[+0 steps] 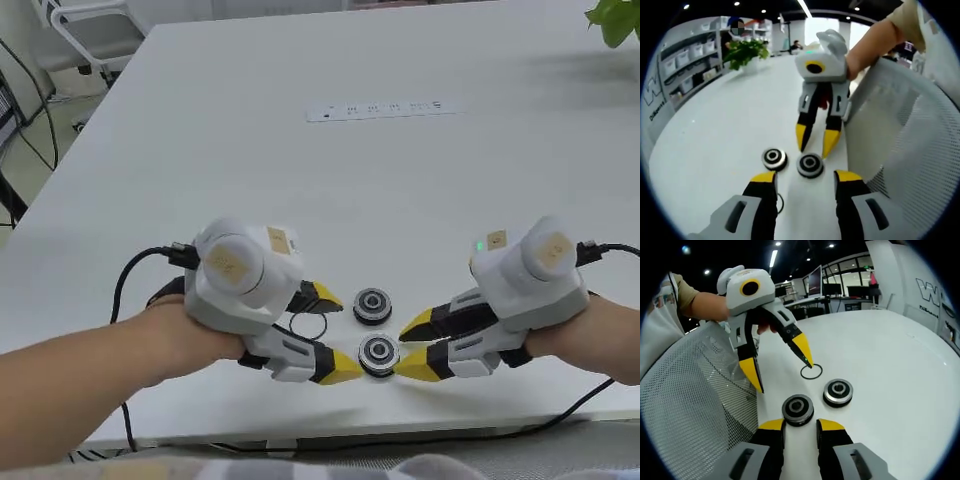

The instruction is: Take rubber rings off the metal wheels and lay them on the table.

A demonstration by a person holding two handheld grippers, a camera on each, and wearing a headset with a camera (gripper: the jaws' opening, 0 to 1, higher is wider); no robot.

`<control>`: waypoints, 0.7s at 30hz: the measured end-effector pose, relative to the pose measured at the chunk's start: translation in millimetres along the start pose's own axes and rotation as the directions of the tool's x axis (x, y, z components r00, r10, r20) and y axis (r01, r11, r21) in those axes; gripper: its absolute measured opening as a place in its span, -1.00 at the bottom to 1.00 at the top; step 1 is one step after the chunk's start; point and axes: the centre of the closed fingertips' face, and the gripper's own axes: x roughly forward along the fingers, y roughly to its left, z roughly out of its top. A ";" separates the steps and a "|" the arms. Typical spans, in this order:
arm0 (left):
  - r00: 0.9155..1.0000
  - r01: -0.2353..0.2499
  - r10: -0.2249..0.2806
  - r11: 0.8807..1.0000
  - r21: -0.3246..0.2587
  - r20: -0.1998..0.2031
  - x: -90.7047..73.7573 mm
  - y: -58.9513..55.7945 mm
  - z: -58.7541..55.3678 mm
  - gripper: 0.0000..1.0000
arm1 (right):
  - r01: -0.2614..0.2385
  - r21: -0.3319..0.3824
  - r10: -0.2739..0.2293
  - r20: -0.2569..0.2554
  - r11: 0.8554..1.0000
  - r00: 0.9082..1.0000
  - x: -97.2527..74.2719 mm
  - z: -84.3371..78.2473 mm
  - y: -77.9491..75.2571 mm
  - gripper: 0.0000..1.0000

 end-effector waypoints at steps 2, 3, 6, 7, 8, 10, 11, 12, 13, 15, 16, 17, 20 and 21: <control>1.000 0.009 -0.009 1.000 0.002 -0.001 3.3 -1.9 -0.1 -0.11 | -0.002 -0.002 0.002 -0.003 1.000 1.000 0.9 -0.7 -0.4 -0.58; 1.000 0.013 -0.013 1.000 0.004 -0.003 4.5 -2.9 0.0 -0.13 | -0.003 -0.002 0.003 -0.004 1.000 1.000 1.4 -1.0 -0.6 -0.59; 1.000 0.025 -0.024 0.999 0.022 -0.010 9.2 -5.5 -0.9 -0.18 | -0.005 -0.010 0.005 -0.009 1.000 1.000 2.8 -2.1 -0.2 -0.61; 1.000 0.028 -0.028 0.999 0.025 -0.013 10.1 -5.9 -1.3 -0.19 | -0.007 -0.012 0.007 -0.012 1.000 1.000 3.5 -2.7 -0.2 -0.62; 0.999 0.030 -0.030 0.999 0.029 -0.014 10.8 -6.1 -1.5 -0.20 | -0.006 -0.015 0.006 -0.013 1.000 1.000 4.1 -3.2 -0.1 -0.62; 0.999 0.033 -0.032 0.999 0.033 -0.016 12.3 -6.3 -1.3 -0.25 | -0.008 -0.020 0.008 -0.012 1.000 1.000 4.3 -3.4 0.4 -0.64; 0.999 0.036 -0.036 0.999 0.031 -0.015 13.9 -6.1 -0.8 -0.26 | -0.008 -0.018 0.008 -0.009 1.000 1.000 4.7 -3.4 0.1 -0.65; 0.999 0.038 -0.038 0.999 0.028 -0.013 14.5 -6.3 -0.4 -0.27 | -0.007 -0.020 0.007 -0.008 1.000 1.000 4.6 -3.1 -0.1 -0.66; 0.999 0.042 -0.042 0.999 0.018 -0.006 15.6 -6.9 0.7 -0.29 | -0.006 -0.022 0.006 -0.007 1.000 1.000 4.7 -3.3 -0.4 -0.68; 0.999 0.043 -0.043 0.999 0.013 -0.004 16.9 -6.9 0.6 -0.31 | -0.005 -0.021 0.005 -0.005 1.000 1.000 4.6 -3.7 -0.7 -0.72; 0.999 0.045 -0.045 0.999 0.013 -0.005 17.6 -7.2 0.3 -0.33 | -0.003 -0.022 0.003 -0.003 1.000 1.000 4.5 -3.6 -0.5 -0.73; 0.999 0.045 -0.045 0.999 0.018 -0.009 18.9 -7.2 -0.6 -0.35 | -0.002 -0.023 0.002 -0.001 1.000 1.000 4.6 -3.4 -0.9 -0.74; 0.999 0.047 -0.047 0.999 0.019 -0.015 21.4 -7.2 -2.3 -0.39 | 0.000 -0.021 0.000 -0.001 1.000 1.000 4.5 -3.8 -2.3 -0.77; 0.999 0.048 -0.047 0.999 0.018 -0.014 22.0 -7.5 -1.8 -0.42 | 0.001 -0.021 -0.001 -0.001 1.000 1.000 4.8 -3.9 -2.7 -0.78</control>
